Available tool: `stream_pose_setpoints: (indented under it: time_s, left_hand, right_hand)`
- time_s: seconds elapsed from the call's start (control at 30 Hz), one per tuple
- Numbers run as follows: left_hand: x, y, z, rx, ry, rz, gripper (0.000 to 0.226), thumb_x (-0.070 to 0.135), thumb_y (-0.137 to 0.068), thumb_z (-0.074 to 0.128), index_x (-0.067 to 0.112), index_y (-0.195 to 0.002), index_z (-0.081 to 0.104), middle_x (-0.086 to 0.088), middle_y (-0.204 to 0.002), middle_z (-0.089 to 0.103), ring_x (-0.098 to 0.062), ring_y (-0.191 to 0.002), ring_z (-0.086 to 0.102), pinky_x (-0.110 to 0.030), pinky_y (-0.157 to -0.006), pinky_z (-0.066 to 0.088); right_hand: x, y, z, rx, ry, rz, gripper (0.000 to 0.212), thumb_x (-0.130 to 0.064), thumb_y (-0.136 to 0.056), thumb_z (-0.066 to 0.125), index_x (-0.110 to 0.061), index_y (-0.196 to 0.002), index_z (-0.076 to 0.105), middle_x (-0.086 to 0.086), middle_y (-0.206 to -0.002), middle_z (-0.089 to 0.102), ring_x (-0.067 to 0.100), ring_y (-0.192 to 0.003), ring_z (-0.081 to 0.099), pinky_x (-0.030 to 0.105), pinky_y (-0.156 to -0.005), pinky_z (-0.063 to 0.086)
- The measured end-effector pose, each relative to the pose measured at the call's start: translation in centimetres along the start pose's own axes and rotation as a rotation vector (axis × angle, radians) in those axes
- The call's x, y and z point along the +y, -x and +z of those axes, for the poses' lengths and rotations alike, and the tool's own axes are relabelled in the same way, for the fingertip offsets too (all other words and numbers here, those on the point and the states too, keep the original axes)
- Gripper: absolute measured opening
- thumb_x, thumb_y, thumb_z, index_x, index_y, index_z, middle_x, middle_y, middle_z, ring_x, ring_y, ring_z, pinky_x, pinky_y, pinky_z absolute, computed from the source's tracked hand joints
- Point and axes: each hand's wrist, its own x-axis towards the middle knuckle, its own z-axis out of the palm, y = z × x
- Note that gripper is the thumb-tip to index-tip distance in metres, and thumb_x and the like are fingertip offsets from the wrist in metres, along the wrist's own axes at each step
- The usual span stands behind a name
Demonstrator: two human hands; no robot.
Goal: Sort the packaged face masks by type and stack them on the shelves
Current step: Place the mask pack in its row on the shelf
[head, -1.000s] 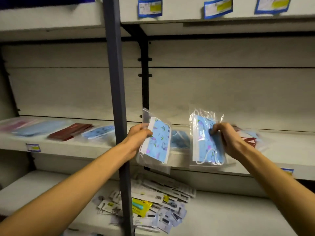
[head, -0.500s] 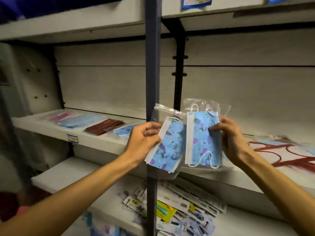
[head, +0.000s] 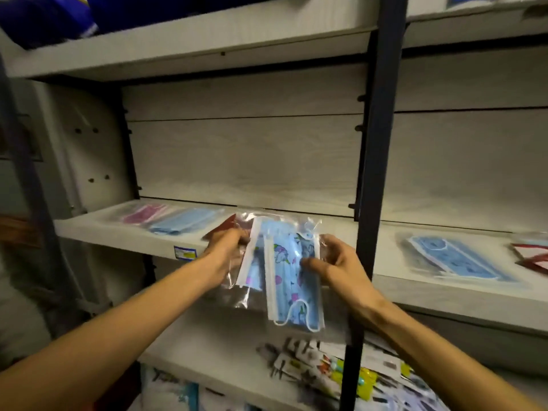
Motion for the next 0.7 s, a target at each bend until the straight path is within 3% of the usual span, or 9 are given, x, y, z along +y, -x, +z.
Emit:
stream_pose_setpoints:
  time_s: [0.07, 0.17, 0.27, 0.43, 0.6, 0.7]
  left_hand:
    - [0.1, -1.3, -1.4, -0.11, 0.051, -0.094, 0.028, 0.014, -0.098, 0.048, 0.005, -0.118, 0.066, -0.015, -0.107, 0.071, -0.024, -0.09, 0.067, -0.042, -0.094, 0.052]
    - [0.4, -3.1, -2.7, -0.238, -0.021, -0.061, 0.029, 0.024, -0.099, 0.053, 0.01, -0.122, 0.063, -0.013, -0.116, 0.066, -0.026, -0.096, 0.061, -0.039, -0.092, 0.048]
    - [0.4, -5.0, -3.4, -0.274, -0.138, -0.03, 0.032, 0.018, -0.091, 0.071, 0.002, -0.118, 0.067, -0.015, -0.12, 0.071, -0.03, -0.114, 0.065, -0.046, -0.108, 0.047]
    - [0.7, -8.3, -2.3, -0.256, -0.093, -0.003, 0.012, 0.001, -0.084, 0.074, 0.003, -0.095, 0.068, -0.016, -0.093, 0.078, -0.032, -0.091, 0.076, -0.052, -0.088, 0.06]
    - [1.3, -11.9, -0.2, -0.267, -0.109, 0.036, 0.028, -0.002, -0.09, 0.063, 0.013, -0.113, 0.072, -0.009, -0.091, 0.08, -0.024, -0.083, 0.078, -0.037, -0.072, 0.064]
    - [1.4, -14.2, 2.5, -0.215, -0.303, 0.147, 0.05, 0.002, -0.09, 0.064, 0.004, -0.138, 0.055, -0.015, -0.118, 0.072, -0.032, -0.106, 0.071, -0.046, -0.093, 0.059]
  right_hand:
    - [0.0, -1.3, 2.3, 0.084, -0.064, 0.077, 0.022, 0.003, -0.095, 0.061, -0.004, -0.116, 0.056, 0.009, -0.098, 0.076, 0.019, -0.079, 0.077, 0.025, -0.059, 0.059]
    - [0.1, -3.4, 4.2, 0.197, -0.061, 0.133, 0.02, 0.003, -0.095, 0.061, -0.006, -0.111, 0.056, 0.012, -0.097, 0.073, 0.014, -0.07, 0.076, 0.022, -0.052, 0.057]
    - [0.3, -5.7, 4.8, 0.275, 0.013, 0.145, 0.021, 0.002, -0.094, 0.062, -0.005, -0.112, 0.056, 0.011, -0.097, 0.069, 0.013, -0.064, 0.074, 0.021, -0.049, 0.055]
    - [1.4, -10.1, 3.9, 0.334, 0.01, 0.232, 0.025, -0.008, -0.092, 0.069, -0.005, -0.114, 0.058, 0.018, -0.101, 0.072, 0.028, -0.077, 0.075, 0.03, -0.055, 0.059]
    - [2.6, -14.6, 1.8, 0.419, 0.081, 0.21, 0.024, -0.008, -0.085, 0.074, -0.007, -0.107, 0.063, 0.017, -0.094, 0.076, 0.025, -0.071, 0.076, 0.029, -0.053, 0.057]
    - [3.1, -17.5, 0.1, 0.541, 0.28, 0.169, 0.036, -0.01, -0.08, 0.08, -0.005, -0.11, 0.059, 0.008, -0.089, 0.071, 0.027, -0.078, 0.073, 0.035, -0.066, 0.058]
